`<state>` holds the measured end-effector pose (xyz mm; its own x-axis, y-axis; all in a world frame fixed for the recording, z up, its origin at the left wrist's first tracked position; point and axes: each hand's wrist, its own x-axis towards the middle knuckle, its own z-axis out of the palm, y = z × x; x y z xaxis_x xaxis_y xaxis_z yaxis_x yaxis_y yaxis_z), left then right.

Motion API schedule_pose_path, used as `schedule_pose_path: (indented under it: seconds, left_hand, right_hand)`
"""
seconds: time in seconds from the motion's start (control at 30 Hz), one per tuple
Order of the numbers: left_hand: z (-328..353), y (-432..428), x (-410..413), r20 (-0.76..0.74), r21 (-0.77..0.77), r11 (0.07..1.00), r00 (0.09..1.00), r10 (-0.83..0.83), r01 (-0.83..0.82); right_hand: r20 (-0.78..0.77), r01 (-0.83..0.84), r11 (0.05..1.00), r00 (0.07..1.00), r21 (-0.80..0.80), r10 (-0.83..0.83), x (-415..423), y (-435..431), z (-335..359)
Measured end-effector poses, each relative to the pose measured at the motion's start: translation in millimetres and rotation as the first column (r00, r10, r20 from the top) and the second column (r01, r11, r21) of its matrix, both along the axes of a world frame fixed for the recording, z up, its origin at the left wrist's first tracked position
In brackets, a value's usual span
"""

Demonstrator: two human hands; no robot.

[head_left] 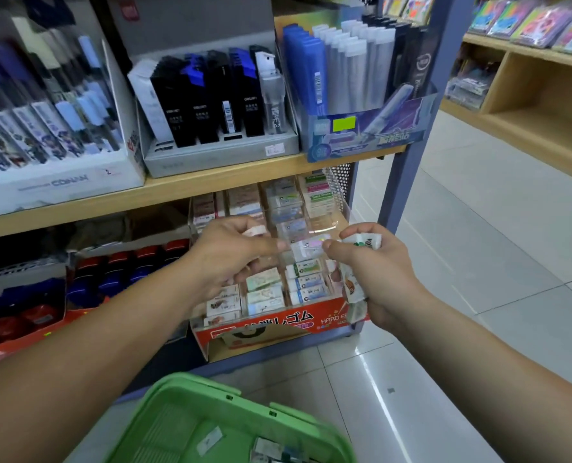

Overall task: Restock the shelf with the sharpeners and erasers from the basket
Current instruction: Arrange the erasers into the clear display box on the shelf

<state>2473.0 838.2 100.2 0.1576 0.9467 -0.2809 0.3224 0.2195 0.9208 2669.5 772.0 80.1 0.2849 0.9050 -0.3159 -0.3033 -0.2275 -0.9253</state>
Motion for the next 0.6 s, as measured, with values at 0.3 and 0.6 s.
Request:
schedule_pose_path:
  seconds: [0.3,0.6]
  left_hand:
    - [-7.3,2.8,-12.4,-0.054,0.033,0.991,0.99,-0.131,0.133]
    - [-13.3,52.8,11.1,-0.395,0.203,0.957,0.912,-0.113,0.206]
  right_hand:
    - [-0.022,-0.054,0.998,0.998,0.007,0.054,-20.0,18.7,-0.5]
    - [0.074,0.204,0.974,0.975,0.093,-0.211,-7.9,24.6,-8.6]
